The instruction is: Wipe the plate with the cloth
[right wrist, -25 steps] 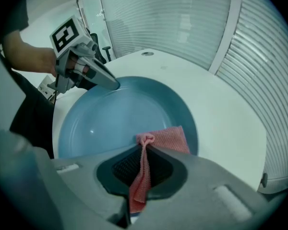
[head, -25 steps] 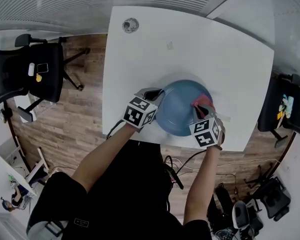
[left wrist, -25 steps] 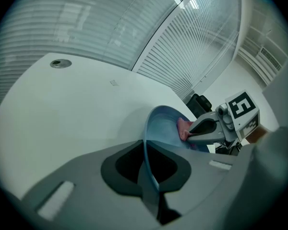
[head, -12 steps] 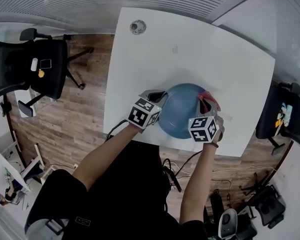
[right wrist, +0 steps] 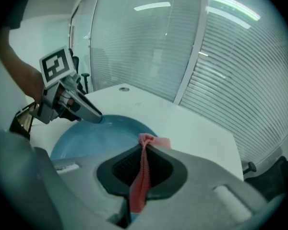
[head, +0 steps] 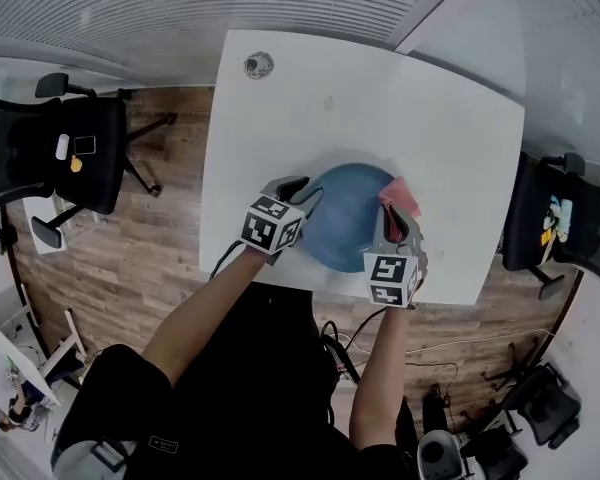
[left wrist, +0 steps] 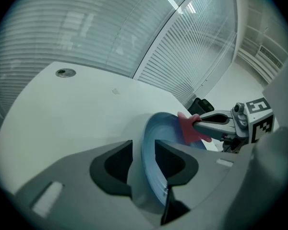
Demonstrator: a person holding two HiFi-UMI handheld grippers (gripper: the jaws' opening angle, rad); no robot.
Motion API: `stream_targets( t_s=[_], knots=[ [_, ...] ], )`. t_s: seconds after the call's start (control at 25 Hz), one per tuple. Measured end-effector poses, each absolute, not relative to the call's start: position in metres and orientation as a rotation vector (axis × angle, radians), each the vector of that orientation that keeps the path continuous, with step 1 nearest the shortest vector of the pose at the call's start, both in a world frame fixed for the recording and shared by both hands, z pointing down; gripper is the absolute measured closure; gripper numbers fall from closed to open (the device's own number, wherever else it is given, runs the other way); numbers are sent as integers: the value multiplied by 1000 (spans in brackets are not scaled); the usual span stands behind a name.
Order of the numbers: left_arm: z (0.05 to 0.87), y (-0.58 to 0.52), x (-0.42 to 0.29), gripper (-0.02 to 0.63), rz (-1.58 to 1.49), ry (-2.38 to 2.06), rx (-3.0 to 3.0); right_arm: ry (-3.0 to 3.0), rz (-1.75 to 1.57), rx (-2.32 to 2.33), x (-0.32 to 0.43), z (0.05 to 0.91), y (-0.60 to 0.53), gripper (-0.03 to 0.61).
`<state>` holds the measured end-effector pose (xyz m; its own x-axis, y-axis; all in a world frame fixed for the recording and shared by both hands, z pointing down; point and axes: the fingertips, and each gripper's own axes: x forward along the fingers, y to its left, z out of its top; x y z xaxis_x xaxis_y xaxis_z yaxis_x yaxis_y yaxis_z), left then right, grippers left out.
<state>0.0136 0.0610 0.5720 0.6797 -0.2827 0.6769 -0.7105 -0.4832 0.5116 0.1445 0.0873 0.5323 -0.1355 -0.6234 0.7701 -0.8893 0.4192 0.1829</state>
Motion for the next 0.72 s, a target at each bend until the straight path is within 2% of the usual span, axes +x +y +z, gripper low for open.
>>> stream_targets(
  t_s=[0.4, 0.56, 0.72],
  knots=[
    [507, 75, 17, 456, 577, -747, 2196, -2022, 524, 1709, 145, 449, 119, 563],
    [463, 90, 18, 489, 527, -750, 2317, -2115, 632, 1889, 145, 411, 134, 563],
    [416, 109, 13, 528, 438, -757, 2392, -2160, 586, 1974, 142, 371, 154, 563]
  ],
)
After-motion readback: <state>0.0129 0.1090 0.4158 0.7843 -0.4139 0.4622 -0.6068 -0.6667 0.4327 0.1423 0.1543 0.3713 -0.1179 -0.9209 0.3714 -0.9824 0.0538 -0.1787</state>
